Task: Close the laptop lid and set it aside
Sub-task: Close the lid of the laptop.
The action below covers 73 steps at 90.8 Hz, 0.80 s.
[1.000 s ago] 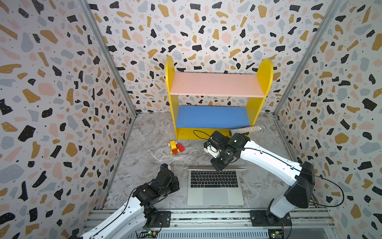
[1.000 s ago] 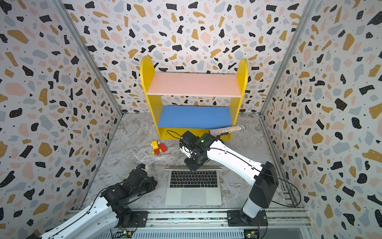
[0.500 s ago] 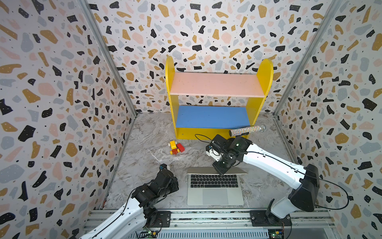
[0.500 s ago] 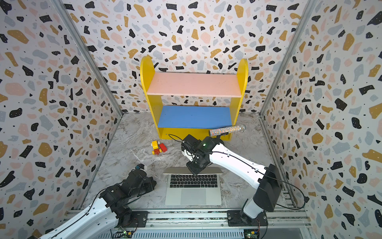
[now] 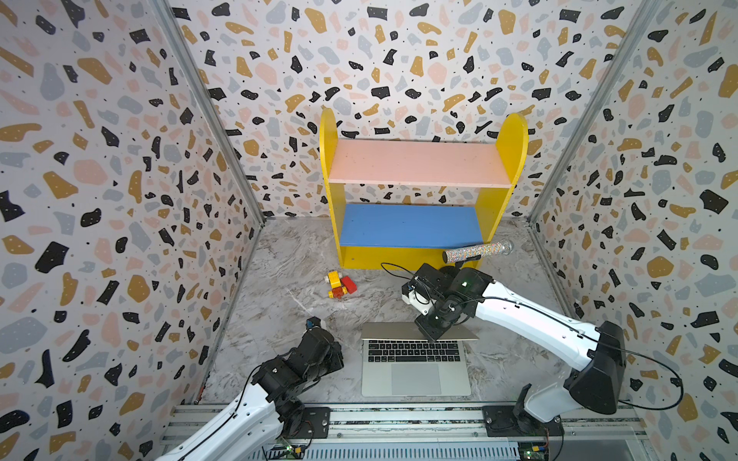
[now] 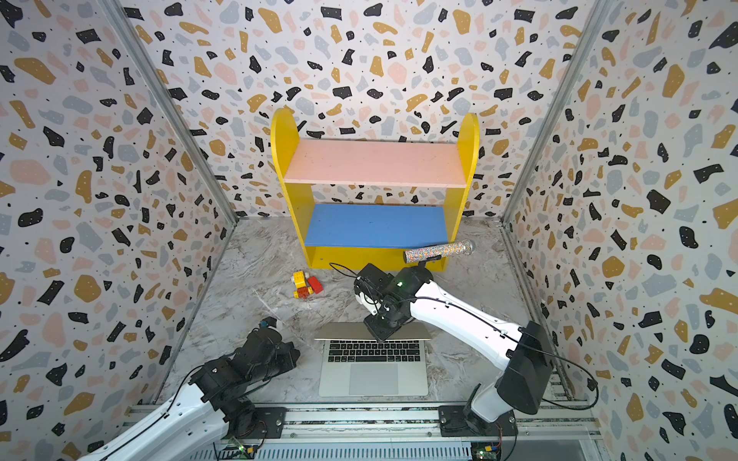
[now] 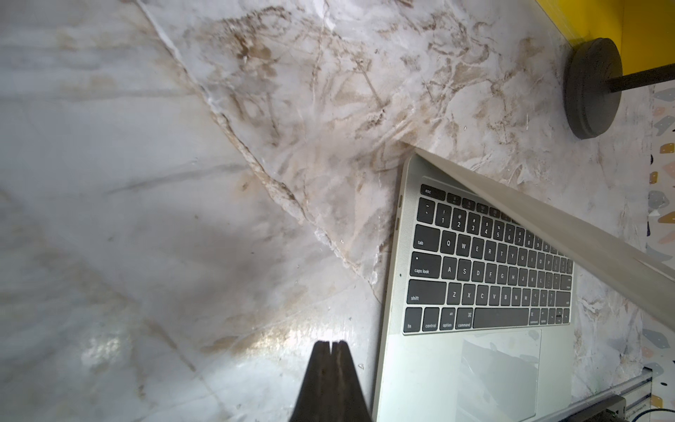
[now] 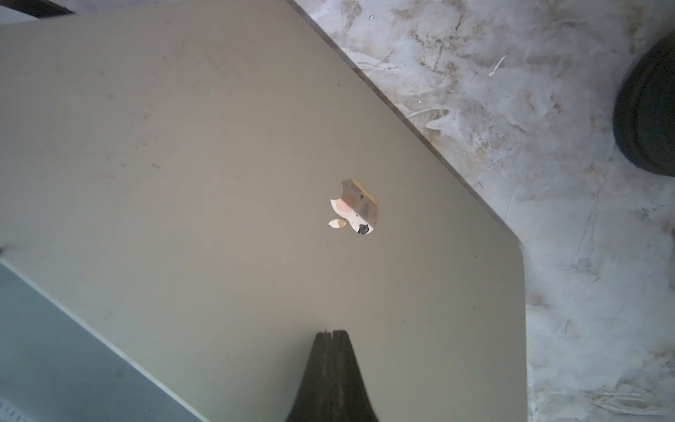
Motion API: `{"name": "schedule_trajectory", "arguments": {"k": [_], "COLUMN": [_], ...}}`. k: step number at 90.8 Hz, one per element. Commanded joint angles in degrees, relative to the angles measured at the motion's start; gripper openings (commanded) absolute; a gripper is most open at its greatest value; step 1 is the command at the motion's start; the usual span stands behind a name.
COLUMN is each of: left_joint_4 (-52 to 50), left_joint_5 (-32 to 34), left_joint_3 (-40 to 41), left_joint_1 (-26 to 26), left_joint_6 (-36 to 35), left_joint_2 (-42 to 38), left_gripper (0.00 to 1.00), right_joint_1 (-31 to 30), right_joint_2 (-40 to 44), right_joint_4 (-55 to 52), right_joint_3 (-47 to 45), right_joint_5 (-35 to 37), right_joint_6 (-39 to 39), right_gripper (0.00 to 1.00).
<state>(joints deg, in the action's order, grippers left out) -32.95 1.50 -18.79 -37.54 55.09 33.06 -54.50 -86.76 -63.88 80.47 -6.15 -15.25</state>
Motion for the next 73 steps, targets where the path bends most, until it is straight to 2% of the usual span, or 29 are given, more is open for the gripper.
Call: {"name": "schedule_trajectory", "arguments": {"k": [1,73], "left_joint_4": [-0.05,-0.36], "left_joint_5": [1.38,1.93], "left_joint_3": [-1.78,-3.09], "left_joint_1": [0.45,0.45], "left_joint_6": [-0.69,-1.21], "left_joint_2": [-0.16,-0.09], "left_gripper": [0.00,0.00], "right_joint_1": [-0.92,-1.90], "right_joint_2": [2.02,5.88], "right_joint_4": [-3.92,-1.51], "right_joint_3": [-1.37,-8.39], "right_joint_5": [-1.89,-2.99], "right_joint_6": [-0.82,-3.58], "right_gripper": [0.00,0.00]}}
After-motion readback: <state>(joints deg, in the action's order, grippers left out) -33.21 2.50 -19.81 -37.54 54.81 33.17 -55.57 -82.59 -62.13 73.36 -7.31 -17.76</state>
